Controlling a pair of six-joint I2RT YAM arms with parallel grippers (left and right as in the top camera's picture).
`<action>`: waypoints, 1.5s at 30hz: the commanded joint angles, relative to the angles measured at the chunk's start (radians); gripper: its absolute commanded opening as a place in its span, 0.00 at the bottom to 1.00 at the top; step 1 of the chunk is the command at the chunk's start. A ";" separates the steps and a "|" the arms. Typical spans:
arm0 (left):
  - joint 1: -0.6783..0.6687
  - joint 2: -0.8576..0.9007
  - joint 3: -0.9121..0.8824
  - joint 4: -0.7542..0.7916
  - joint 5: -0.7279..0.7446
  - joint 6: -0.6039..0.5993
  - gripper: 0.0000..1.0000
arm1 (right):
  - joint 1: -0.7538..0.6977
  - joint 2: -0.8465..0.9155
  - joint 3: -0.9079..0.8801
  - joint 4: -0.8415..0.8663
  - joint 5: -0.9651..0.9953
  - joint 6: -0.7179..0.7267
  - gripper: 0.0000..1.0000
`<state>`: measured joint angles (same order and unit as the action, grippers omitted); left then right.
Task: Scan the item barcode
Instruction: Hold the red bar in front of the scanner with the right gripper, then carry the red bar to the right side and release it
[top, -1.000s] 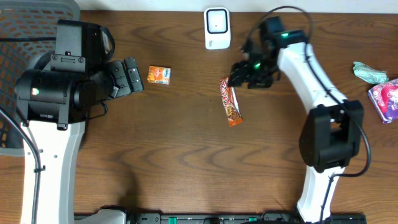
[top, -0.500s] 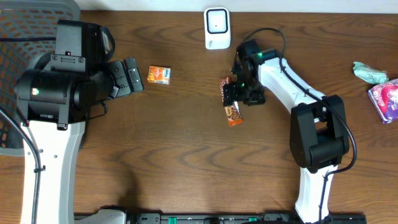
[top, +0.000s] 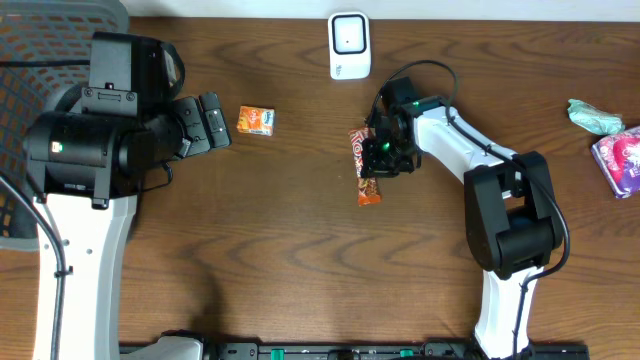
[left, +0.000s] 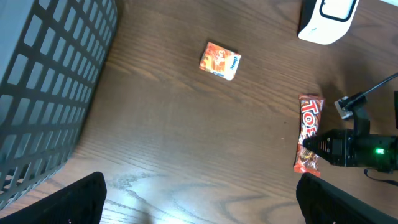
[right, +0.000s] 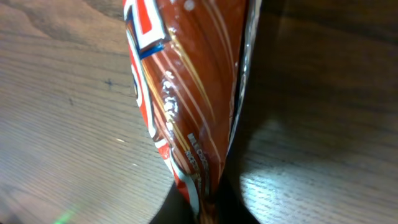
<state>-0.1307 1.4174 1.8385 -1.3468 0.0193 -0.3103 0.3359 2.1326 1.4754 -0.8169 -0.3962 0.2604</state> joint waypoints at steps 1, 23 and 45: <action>0.004 0.001 0.005 -0.003 -0.013 -0.001 0.98 | 0.013 0.019 -0.021 0.034 -0.038 0.032 0.01; 0.004 0.001 0.005 -0.003 -0.013 -0.001 0.98 | -0.042 0.019 0.235 0.759 -0.055 0.435 0.01; 0.004 0.001 0.005 -0.003 -0.013 -0.001 0.98 | -0.443 -0.078 0.246 0.390 -0.156 0.298 0.01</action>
<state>-0.1307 1.4174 1.8385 -1.3468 0.0193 -0.3107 0.0456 2.1578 1.7054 -0.3069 -0.5503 0.6483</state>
